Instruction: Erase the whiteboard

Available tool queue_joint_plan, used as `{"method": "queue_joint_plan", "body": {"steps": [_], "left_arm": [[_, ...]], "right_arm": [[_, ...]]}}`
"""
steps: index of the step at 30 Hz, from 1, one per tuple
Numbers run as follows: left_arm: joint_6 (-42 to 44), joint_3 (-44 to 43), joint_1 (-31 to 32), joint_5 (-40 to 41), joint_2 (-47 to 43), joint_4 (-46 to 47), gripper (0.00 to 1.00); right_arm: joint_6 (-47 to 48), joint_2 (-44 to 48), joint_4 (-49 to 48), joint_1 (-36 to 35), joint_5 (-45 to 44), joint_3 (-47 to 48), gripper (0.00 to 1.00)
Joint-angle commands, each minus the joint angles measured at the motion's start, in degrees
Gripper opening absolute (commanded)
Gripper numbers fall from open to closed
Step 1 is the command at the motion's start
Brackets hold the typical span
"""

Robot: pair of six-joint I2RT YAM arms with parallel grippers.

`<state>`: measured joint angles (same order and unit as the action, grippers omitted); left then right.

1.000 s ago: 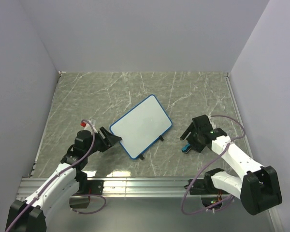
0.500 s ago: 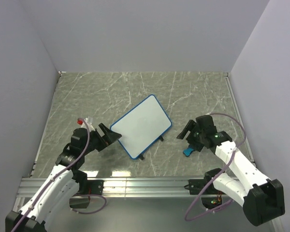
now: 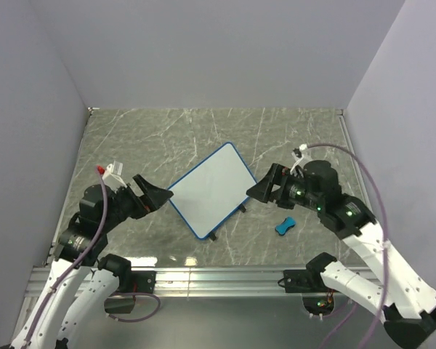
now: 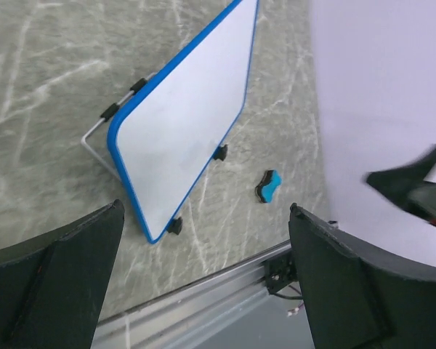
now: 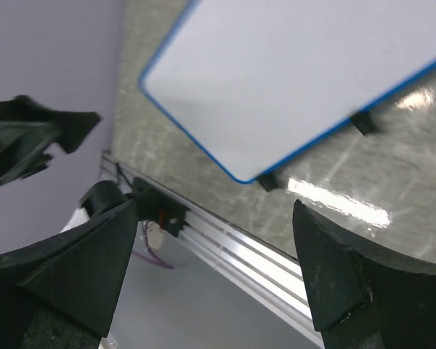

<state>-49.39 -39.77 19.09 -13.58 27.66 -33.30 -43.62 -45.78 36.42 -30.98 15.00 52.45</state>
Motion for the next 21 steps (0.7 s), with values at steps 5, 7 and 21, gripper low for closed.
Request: {"method": "queue_joint_plan", "body": {"steps": [5,7,21], "left_arm": [[7.19,-11.2,-0.2,6.37,3.1,-14.06,1.0],[8.77,-12.95,-0.2,8.39,3.71,-15.12,0.99],[12.03,-15.78,-0.2,11.83,7.67,-14.08,1.0]], "right_arm": [[2.4,9.47,12.7,-3.56,-7.79,8.38,0.96],[2.31,13.23,14.28,-3.47,-7.97,7.68,0.98],[2.75,29.25,16.83,-3.56,-8.59,3.45,1.0]]}}
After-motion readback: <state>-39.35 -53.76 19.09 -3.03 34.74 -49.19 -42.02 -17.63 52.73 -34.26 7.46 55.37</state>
